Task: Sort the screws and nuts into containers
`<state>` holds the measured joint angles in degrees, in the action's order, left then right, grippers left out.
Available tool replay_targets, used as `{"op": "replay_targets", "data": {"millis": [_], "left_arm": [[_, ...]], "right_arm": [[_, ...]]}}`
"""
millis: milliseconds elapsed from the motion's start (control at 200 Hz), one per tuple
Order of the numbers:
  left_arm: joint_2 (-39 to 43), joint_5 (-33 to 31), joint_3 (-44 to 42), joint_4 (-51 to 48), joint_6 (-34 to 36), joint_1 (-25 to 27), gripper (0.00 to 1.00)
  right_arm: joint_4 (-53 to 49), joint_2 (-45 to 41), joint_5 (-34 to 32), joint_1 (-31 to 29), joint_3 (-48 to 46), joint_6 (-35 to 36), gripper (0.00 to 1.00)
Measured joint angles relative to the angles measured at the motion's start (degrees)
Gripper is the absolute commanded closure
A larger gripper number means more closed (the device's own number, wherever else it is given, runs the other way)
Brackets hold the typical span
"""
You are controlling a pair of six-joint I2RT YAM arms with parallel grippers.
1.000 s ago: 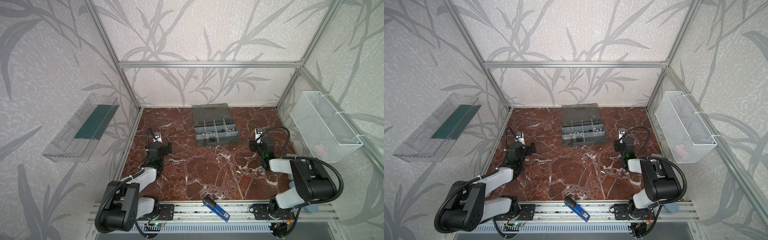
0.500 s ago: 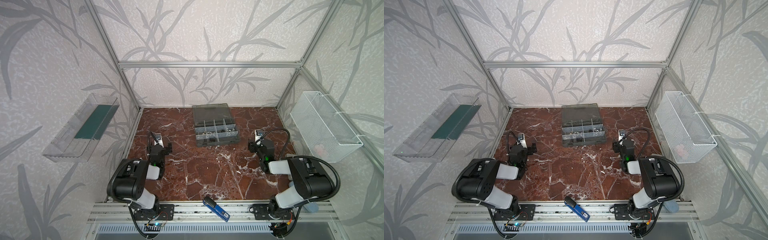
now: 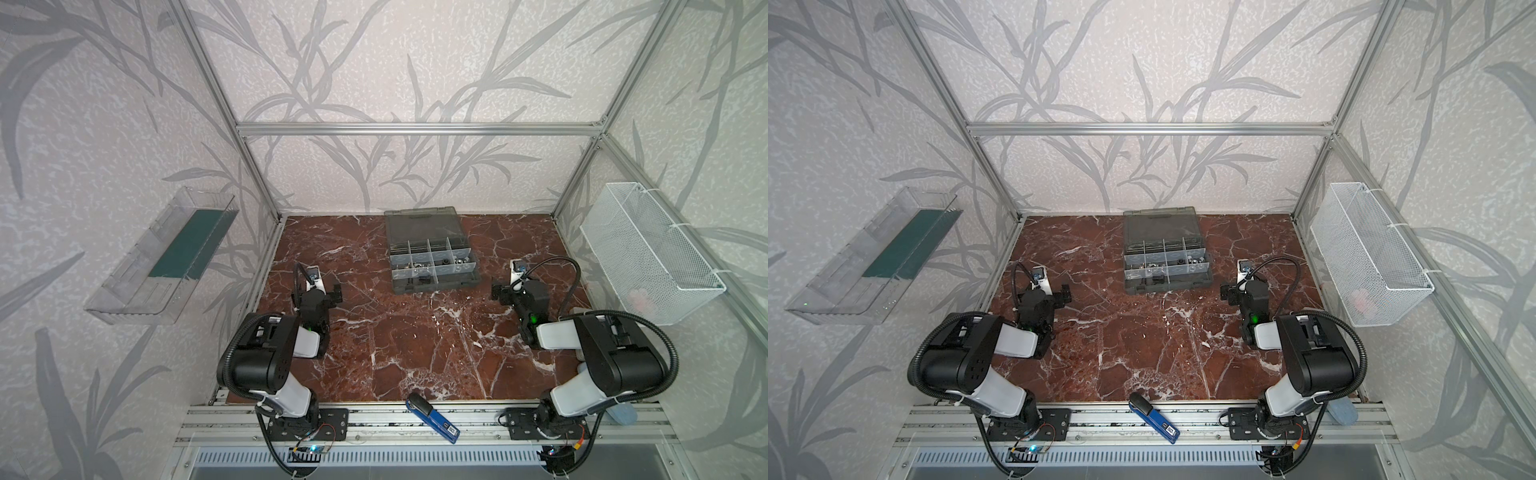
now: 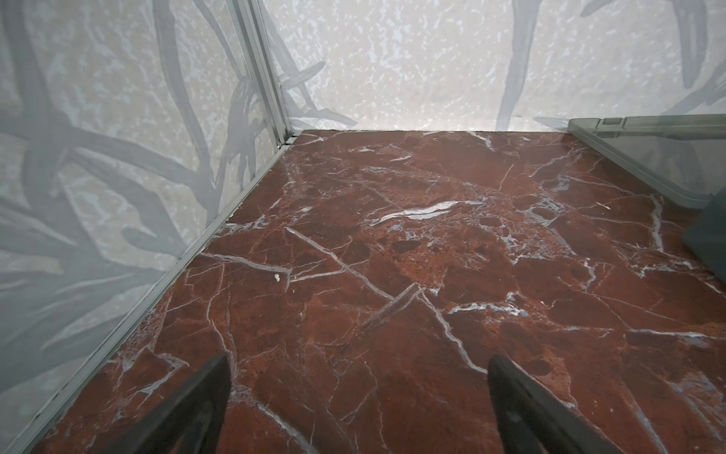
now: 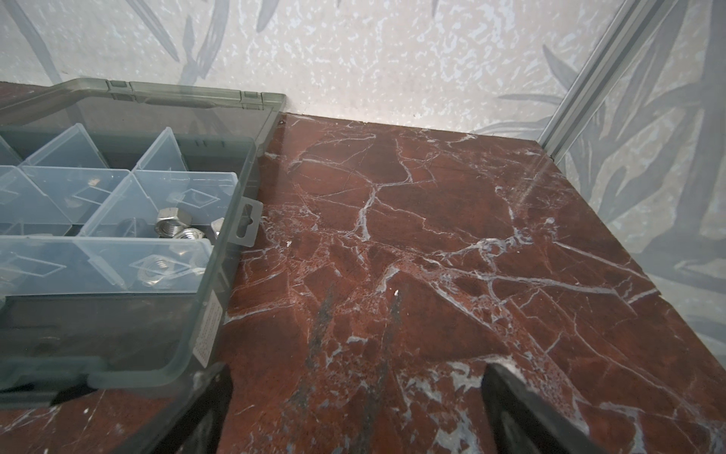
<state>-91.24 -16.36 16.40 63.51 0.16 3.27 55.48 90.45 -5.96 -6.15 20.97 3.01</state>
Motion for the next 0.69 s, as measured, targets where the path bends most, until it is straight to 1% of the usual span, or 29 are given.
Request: {"op": "replay_targets", "data": {"millis": [420,695], "left_arm": [[0.00,-4.68,2.86,-3.96,-1.44,-0.07,0.00],[0.00,-5.46,2.97,-4.92,-1.73,-0.07,0.00]], "right_arm": [[0.00,0.00,0.00,0.00,0.00,0.02,0.01],[0.00,0.00,0.00,0.00,0.00,0.02,0.01]]}}
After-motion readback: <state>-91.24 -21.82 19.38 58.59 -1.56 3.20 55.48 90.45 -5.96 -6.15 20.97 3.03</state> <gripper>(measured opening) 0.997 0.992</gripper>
